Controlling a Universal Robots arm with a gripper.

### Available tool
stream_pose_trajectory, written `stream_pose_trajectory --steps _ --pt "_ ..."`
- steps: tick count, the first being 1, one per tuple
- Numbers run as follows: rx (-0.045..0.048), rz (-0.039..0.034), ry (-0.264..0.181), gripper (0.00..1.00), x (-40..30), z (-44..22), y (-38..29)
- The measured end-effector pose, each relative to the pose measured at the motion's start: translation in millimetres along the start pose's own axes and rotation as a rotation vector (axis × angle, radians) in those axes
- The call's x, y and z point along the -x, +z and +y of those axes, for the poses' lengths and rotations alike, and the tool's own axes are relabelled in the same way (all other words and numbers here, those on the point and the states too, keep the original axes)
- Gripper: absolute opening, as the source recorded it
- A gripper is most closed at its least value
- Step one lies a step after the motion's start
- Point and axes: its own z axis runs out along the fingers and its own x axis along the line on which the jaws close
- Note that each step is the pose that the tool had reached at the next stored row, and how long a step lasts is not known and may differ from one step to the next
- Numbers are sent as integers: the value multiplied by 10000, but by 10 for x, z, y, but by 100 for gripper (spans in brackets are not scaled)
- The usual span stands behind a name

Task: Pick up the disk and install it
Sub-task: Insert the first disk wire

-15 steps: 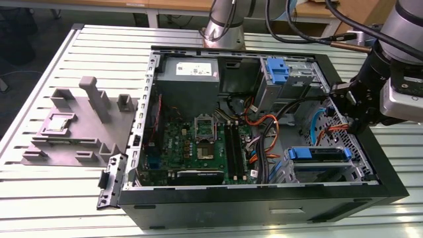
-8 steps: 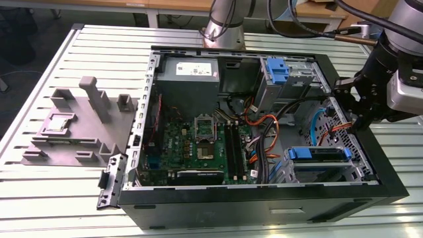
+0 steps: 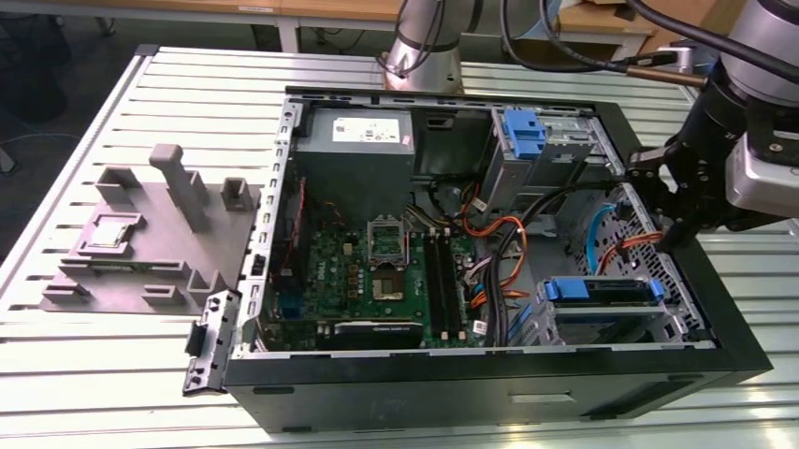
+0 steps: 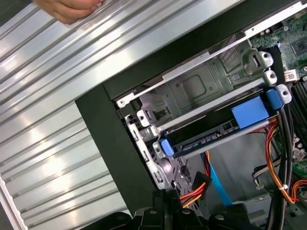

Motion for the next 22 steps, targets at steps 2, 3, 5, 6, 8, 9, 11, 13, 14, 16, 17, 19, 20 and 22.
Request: stream_pose_trajectory --steps 2,3,5,6,8,9,11,13,14,16,17,19,20,22 --pt "16 7 -5 16 34 25 -10" --pt "20 10 -5 16 37 28 -11" --pt "23 11 -6 16 37 28 -11" --pt "24 12 -7 16 37 28 -11" --pt "26 8 -7 16 3 10 -2" --pt "28 3 -7 16 -21 -4 6" --pt "32 -4 -7 16 -65 -27 20" --pt "31 -7 -9 16 -89 -40 33" --pt "22 -12 -58 16 -96 -43 38" --pt "-11 -31 -223 16 -108 -49 49" --pt "-22 -37 -262 16 -121 -56 59" --pt "-24 -39 -283 18 -134 -62 70" --pt "-23 -38 -287 18 -134 -63 71" --pt "-12 -33 -292 24 -134 -62 73"
